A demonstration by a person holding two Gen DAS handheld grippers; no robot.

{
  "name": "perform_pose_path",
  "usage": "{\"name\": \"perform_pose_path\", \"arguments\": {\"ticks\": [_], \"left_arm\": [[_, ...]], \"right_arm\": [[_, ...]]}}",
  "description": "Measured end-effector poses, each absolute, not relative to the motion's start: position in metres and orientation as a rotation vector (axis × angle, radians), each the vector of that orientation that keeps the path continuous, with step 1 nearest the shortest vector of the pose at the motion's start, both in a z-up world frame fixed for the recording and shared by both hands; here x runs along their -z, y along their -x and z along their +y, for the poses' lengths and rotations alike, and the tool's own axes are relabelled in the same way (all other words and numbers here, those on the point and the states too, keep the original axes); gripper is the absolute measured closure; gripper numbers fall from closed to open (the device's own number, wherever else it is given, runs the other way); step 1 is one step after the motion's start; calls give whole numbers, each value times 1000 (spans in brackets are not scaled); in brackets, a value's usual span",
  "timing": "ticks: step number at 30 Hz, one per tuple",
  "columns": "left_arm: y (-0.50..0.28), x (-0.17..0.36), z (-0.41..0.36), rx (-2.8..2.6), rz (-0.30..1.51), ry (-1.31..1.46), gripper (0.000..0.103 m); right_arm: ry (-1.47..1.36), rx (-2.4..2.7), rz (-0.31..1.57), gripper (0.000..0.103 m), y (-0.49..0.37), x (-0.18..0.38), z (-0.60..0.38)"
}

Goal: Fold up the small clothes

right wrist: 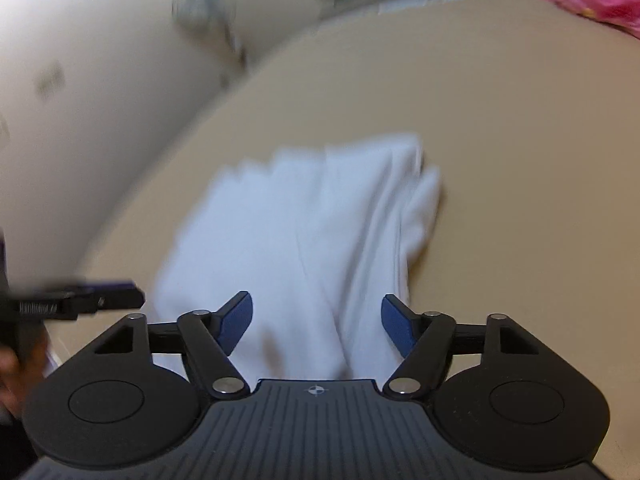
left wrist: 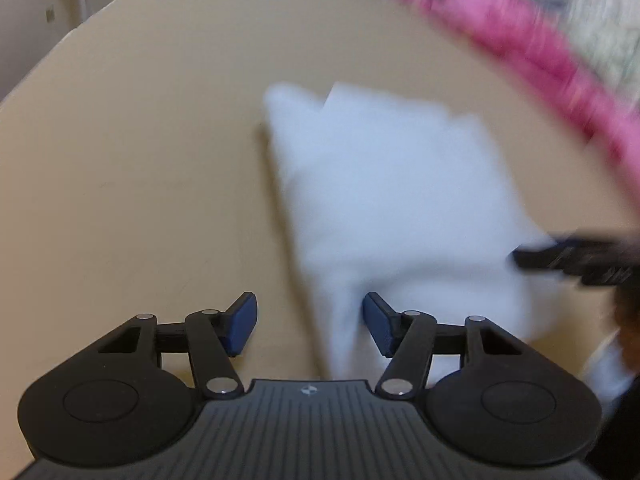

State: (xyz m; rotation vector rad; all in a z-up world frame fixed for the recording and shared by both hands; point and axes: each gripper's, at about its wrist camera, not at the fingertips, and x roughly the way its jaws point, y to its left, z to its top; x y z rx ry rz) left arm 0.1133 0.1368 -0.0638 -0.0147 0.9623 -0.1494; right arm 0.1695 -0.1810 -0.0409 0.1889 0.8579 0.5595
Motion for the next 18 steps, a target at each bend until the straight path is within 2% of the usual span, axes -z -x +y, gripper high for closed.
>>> {"name": "perform_pose_path", "arguments": {"ticks": [5, 7, 8, 10, 12, 14, 16, 18], "left_arm": [[-96, 45, 138, 220, 878, 84, 38], [-93, 56, 135, 209, 926, 17, 37], [-93, 63, 130, 185, 966, -45, 32], [-87, 63, 130, 165, 968, -61, 29], [-75, 47, 132, 158, 920, -23, 29], [-60, 28, 136, 128, 853, -5, 16], [-38, 9, 133, 86, 785, -24, 10], [-19, -12, 124, 69, 710, -52, 10]], "right_arm": [[-217, -541, 836, 50, -169, 36, -194], [-202, -541, 850, 50, -169, 39, -198], [-181, -545, 853, 50, -167, 39, -198], [-111, -511, 859, 48, -158, 38, -195], [-59, -438, 890, 39, -146, 38, -199], [-32, -336, 898, 42, -134, 33, -208], [-60, -276, 844, 42, -115, 17, -224], [-99, -255, 769, 42, -91, -4, -236]]}}
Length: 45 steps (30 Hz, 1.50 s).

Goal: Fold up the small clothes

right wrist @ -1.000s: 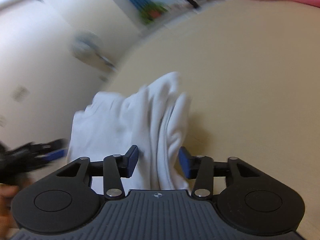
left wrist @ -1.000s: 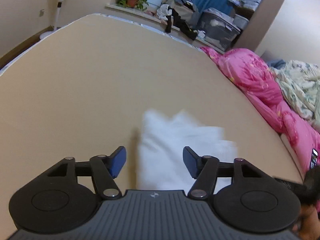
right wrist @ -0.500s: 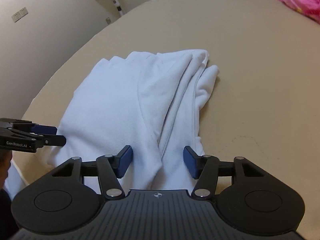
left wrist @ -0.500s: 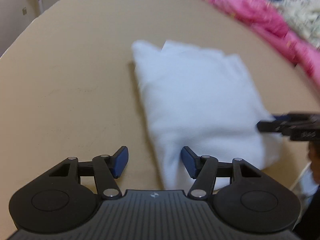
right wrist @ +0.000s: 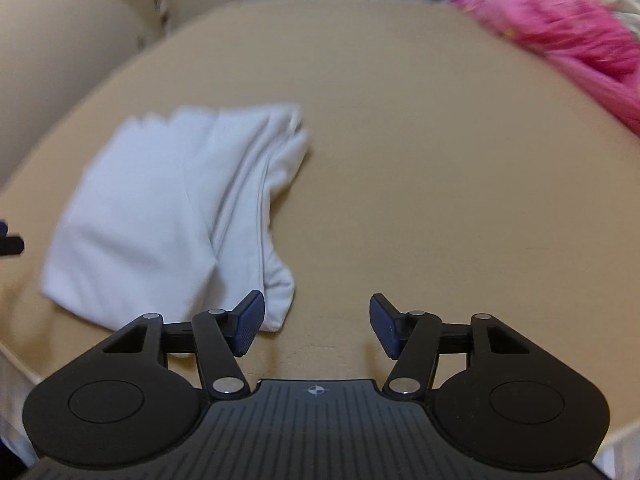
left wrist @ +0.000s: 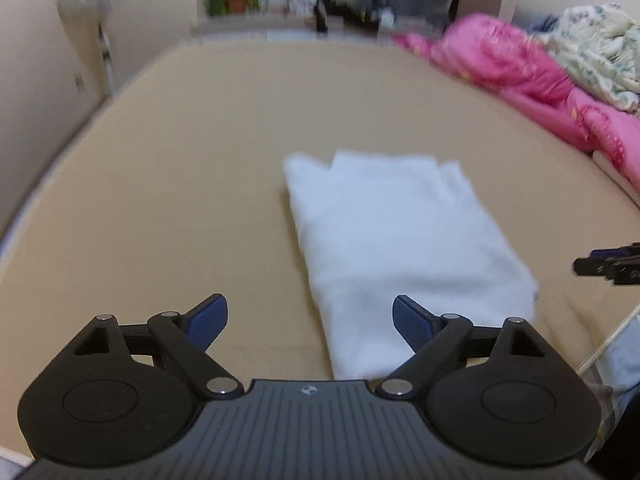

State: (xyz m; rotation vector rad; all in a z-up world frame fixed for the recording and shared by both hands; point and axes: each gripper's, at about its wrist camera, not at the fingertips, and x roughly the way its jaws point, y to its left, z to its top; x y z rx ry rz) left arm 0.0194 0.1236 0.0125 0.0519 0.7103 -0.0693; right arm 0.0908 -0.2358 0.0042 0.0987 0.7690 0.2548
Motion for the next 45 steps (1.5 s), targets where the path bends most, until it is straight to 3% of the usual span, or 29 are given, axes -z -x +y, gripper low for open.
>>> {"name": "perform_pose_path", "arguments": {"ticks": [2, 6, 8, 15, 17, 20, 45], "left_arm": [[-3, -32, 112, 46, 649, -66, 0], [39, -61, 88, 1, 552, -77, 0], [58, -66, 78, -8, 544, -47, 0], [95, -36, 42, -53, 528, 5, 0], [90, -28, 34, -53, 583, -28, 0], [86, -28, 35, -71, 523, -25, 0], [49, -12, 43, -41, 578, 64, 0]], "right_arm": [[-102, -239, 670, 36, -64, -24, -238], [-85, -221, 498, 20, -11, -53, -226], [-92, -219, 448, 17, 12, -58, -217], [-99, -219, 445, 17, 42, -46, -188], [-67, -235, 441, 17, 45, -43, -177], [20, -270, 447, 17, 46, -35, -157], [-30, -288, 482, 17, 23, -29, -150]]}}
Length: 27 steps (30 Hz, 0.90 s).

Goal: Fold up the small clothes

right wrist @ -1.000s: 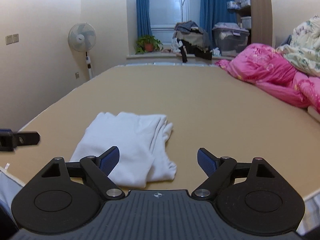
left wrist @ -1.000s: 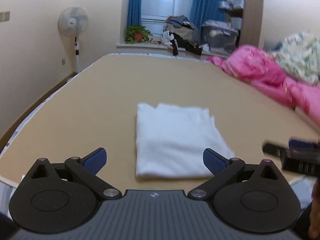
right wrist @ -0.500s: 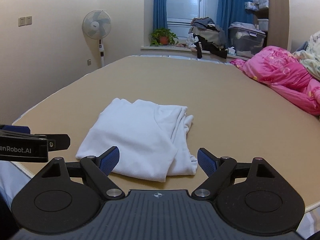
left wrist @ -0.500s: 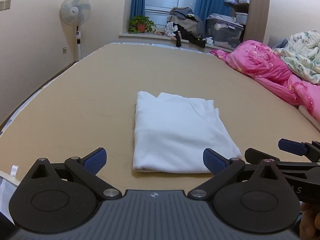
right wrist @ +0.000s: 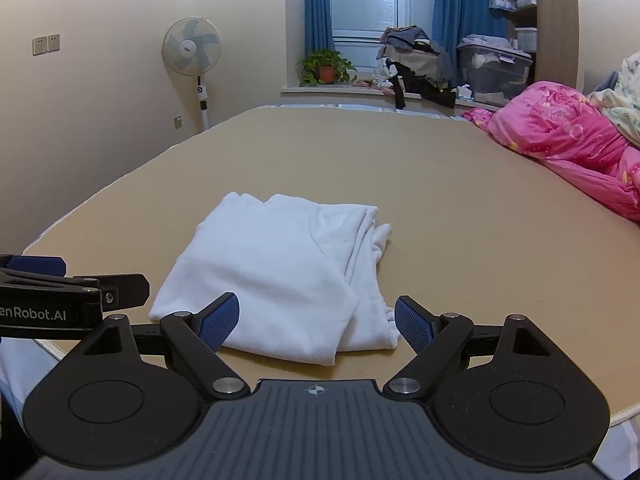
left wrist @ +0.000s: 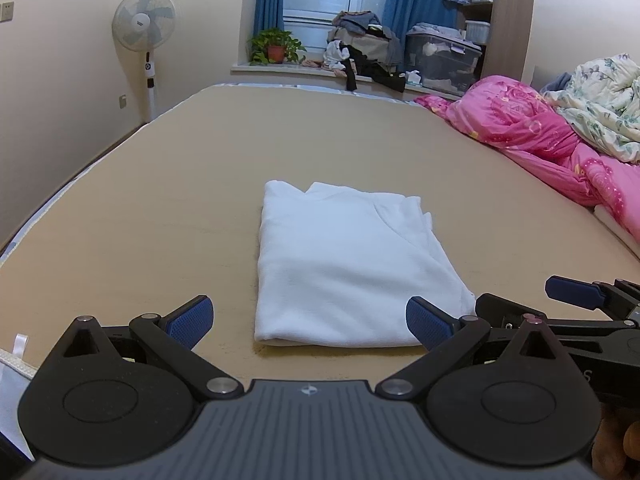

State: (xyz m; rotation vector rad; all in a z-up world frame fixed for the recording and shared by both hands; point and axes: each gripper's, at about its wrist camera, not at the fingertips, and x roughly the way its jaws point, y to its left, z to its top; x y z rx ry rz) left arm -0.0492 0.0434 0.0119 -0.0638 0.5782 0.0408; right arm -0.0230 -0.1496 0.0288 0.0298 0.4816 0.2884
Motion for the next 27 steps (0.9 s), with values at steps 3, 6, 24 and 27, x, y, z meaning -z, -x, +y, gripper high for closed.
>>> {"name": "perform_pose_path", "arguments": {"ticks": [3, 6, 24, 27], "left_arm": [[49, -12, 43, -42, 577, 62, 0], [48, -11, 43, -44, 575, 56, 0], [46, -6, 49, -40, 579, 52, 0], [46, -5, 50, -39, 580, 52, 0]], "right_arm": [[-29, -288, 481, 17, 23, -29, -149], [-30, -288, 482, 17, 23, -29, -149], [-20, -286, 492, 18, 23, -26, -150], [-20, -291, 491, 18, 23, -26, -150]]}}
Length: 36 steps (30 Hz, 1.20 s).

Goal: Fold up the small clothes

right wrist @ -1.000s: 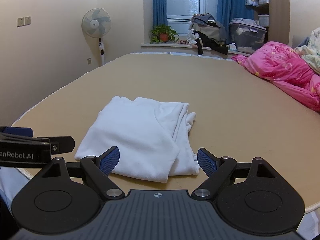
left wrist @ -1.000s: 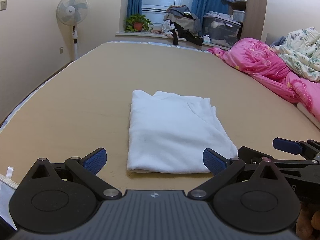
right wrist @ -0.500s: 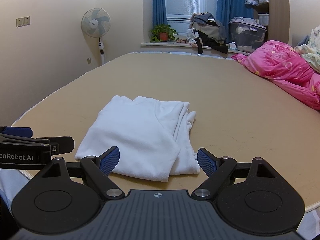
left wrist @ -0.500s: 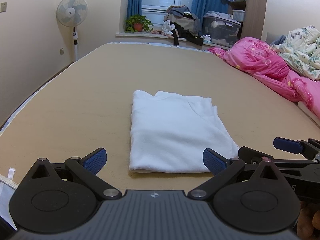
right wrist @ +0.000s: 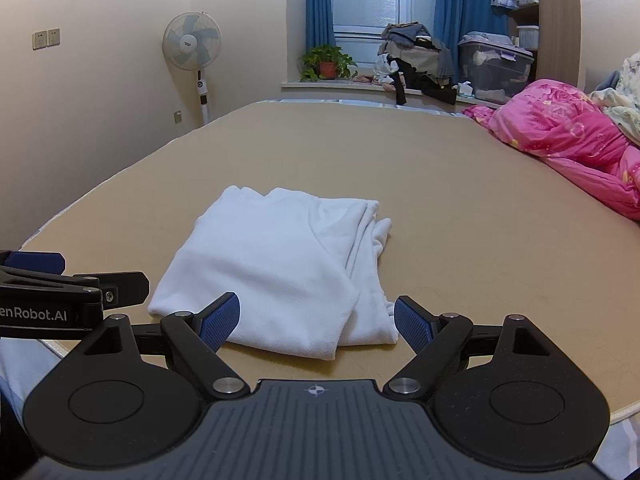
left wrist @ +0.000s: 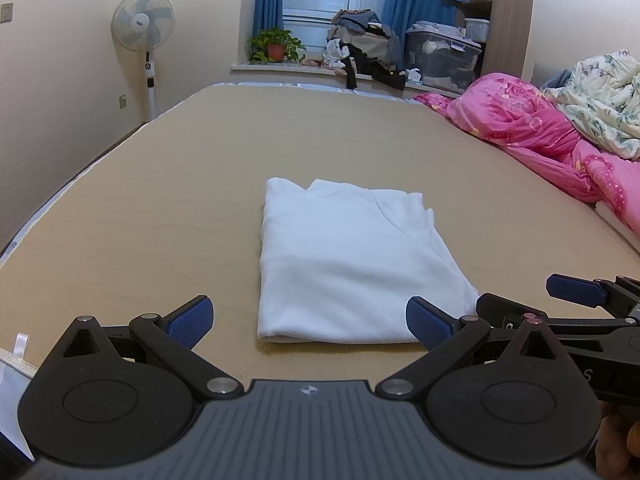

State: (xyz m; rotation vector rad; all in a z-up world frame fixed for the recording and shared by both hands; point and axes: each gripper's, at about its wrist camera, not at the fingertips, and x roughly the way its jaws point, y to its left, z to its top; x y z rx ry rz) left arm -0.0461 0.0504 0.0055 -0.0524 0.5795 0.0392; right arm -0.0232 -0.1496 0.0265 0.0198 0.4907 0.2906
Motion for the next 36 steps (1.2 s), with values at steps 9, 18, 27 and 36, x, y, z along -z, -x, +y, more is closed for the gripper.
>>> {"name": "perform_pose_path", "arguments": {"ticks": [9, 18, 27, 36], "left_arm": [[46, -6, 52, -40, 589, 49, 0], [46, -6, 52, -41, 591, 47, 0], [46, -6, 51, -41, 590, 48, 0], [46, -6, 51, -41, 591, 47, 0]], "right_arm": [[-17, -292, 497, 18, 22, -25, -150], [-19, -291, 503, 18, 20, -24, -150], [-19, -291, 504, 18, 20, -25, -150], [-19, -291, 504, 18, 20, -25, -150]]}}
